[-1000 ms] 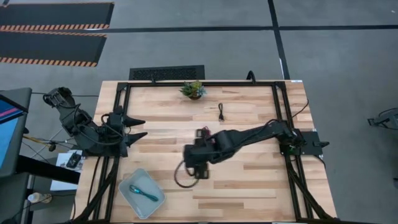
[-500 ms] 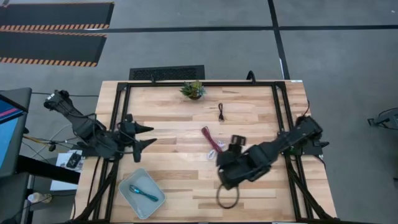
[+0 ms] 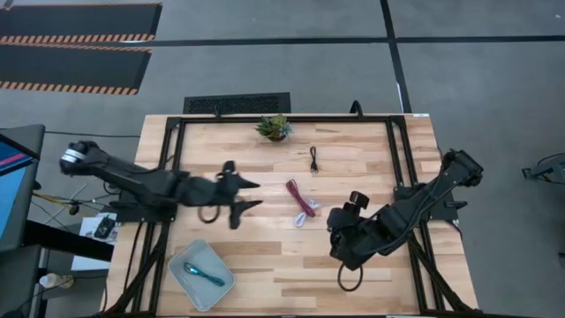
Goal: Pick and place USB-C Cables
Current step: Put the pink charger cable into the gray bin
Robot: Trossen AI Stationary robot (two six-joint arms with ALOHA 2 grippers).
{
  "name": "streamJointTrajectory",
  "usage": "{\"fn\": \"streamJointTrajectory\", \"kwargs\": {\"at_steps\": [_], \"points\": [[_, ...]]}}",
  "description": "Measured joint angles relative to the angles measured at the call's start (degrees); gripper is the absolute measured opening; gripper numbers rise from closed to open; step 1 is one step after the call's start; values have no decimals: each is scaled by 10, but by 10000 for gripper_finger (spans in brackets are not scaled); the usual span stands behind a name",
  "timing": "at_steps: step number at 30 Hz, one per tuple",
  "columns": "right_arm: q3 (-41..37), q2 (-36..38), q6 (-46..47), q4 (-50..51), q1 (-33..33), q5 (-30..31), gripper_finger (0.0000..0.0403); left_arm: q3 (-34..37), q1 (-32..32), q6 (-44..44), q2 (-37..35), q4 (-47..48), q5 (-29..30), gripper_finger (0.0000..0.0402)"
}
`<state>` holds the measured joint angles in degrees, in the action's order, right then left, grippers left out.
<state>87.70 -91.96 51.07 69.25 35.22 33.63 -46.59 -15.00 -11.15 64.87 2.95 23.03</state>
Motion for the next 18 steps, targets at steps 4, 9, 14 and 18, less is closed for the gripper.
{"fn": "streamJointTrajectory", "kwargs": {"at_steps": [4, 9, 14, 18], "points": [[-16, 0, 1, -13, 0, -6, 249, 0, 51, 39, 80, -84, -67, 217], [-18, 0, 0, -29, 0, -6, 249, -15, 98, 89, 186, -173, -147, 217], [-18, 0, -4, -33, 4, -6, 249, -62, 129, 154, 291, -172, -202, 217], [-18, 0, -4, -47, 5, -6, 249, -104, 137, 221, 364, -158, -212, 217]]}}
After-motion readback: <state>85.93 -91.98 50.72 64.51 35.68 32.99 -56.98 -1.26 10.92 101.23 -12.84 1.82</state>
